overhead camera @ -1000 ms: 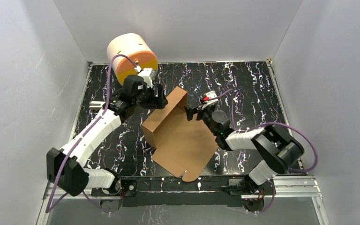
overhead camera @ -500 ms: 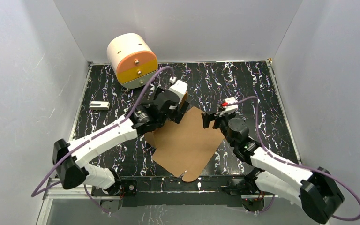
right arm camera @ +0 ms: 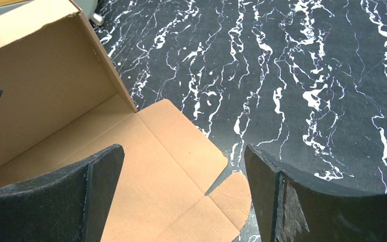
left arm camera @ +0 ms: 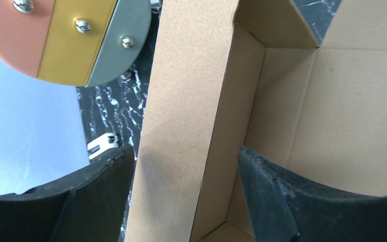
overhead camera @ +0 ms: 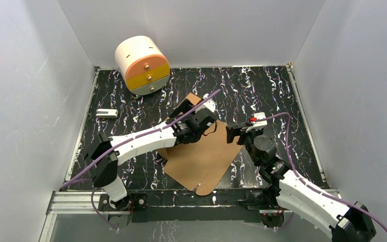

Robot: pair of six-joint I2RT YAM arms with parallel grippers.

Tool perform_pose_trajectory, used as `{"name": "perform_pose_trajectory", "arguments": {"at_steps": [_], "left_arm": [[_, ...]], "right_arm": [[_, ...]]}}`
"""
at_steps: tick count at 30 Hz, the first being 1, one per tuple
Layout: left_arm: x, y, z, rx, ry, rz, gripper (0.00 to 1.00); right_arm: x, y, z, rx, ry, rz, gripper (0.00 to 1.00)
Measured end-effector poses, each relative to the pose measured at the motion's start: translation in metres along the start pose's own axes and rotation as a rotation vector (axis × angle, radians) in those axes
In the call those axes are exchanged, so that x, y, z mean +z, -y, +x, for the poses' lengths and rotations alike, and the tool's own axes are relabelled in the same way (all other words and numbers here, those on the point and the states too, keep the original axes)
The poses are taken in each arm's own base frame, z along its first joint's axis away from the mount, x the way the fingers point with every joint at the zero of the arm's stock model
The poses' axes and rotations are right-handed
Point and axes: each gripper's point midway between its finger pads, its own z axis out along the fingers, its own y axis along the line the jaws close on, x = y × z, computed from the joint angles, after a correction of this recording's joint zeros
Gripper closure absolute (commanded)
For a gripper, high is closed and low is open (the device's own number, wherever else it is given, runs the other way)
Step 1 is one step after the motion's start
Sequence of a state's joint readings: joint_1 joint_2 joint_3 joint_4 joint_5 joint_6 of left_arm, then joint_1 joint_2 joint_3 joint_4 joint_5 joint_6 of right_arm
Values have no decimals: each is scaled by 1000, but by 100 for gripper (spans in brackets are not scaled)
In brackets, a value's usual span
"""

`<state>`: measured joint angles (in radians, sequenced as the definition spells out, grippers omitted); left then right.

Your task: Fold the paper box

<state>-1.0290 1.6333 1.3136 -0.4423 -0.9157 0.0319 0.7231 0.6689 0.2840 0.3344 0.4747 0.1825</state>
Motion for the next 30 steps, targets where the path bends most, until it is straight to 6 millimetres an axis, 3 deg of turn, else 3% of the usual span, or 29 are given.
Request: {"name": "perform_pose_trajectory", "arguments": {"at_steps": [5,15,19,30], "left_arm": [[7,-5,6,74,-28,-95,53],[8,-23,10,76,-35,-177,92],[11,-42,19,13,-63,-189,94],[38,-77,88,-350,-237,-91,95]], "right_arm": [[-2,2,4,-5,-16,6,1],[-13,3,-8,-8,2,-10,2],[-18,0,-23,-20,1,-27,2],[-37,-22,-100,-23,4,-118,1]]}}
